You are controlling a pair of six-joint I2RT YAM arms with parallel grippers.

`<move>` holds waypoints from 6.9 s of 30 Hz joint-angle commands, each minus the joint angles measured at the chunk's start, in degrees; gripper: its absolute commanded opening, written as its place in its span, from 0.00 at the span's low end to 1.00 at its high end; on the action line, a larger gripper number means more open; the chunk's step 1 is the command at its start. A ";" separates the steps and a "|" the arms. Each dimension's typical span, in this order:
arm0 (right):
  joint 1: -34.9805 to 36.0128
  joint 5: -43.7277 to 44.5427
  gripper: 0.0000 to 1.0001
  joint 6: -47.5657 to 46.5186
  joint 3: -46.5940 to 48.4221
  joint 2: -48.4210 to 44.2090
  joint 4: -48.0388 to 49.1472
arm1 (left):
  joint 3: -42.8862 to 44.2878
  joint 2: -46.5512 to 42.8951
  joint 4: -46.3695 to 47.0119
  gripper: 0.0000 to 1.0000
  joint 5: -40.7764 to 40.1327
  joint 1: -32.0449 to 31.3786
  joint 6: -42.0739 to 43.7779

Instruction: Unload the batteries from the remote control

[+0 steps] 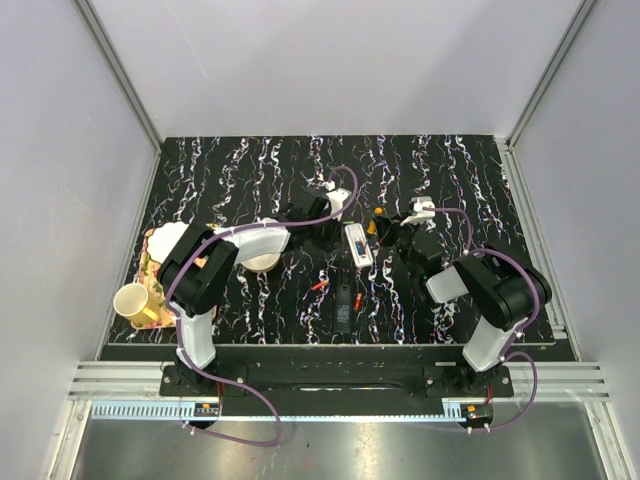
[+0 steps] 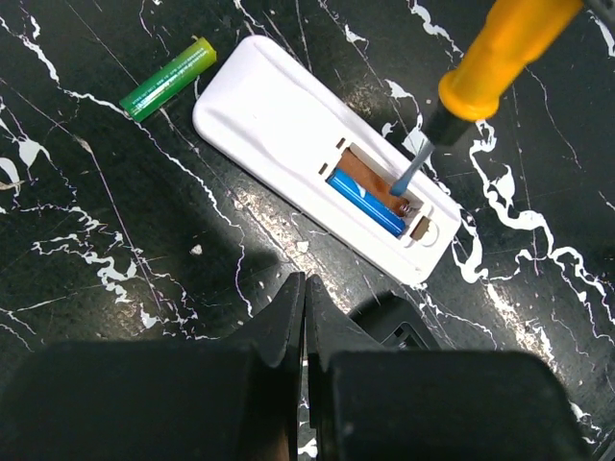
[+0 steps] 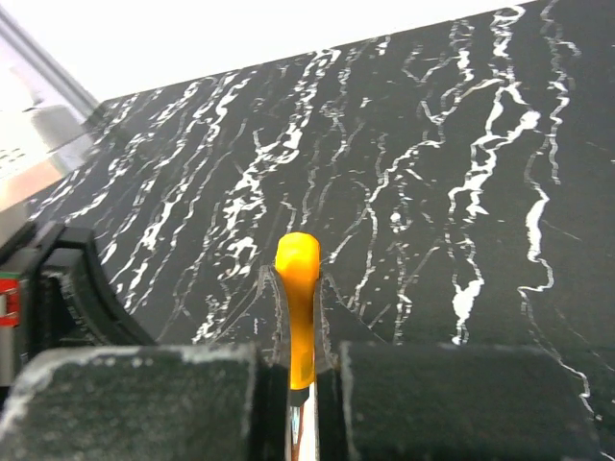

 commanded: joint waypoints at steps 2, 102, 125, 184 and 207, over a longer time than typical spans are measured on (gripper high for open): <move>0.42 7.03 0.00 -2.96 2.36 0.99 14.27 | 2.41 -0.62 3.40 0.00 1.63 0.30 -1.62; -1.16 13.97 0.00 16.62 -0.89 6.71 14.36 | 2.06 6.94 7.97 0.00 8.31 -5.59 -11.64; -7.40 -5.97 0.00 30.26 -2.03 13.47 14.45 | 6.28 10.63 5.16 0.00 6.20 -4.71 -12.70; -12.41 -19.43 0.00 36.41 3.07 19.19 10.06 | 6.28 5.00 9.47 0.22 5.76 -2.51 -9.97; -12.33 -25.67 0.00 39.93 1.93 16.02 11.64 | 1.09 9.84 7.89 0.00 2.60 -2.16 -11.64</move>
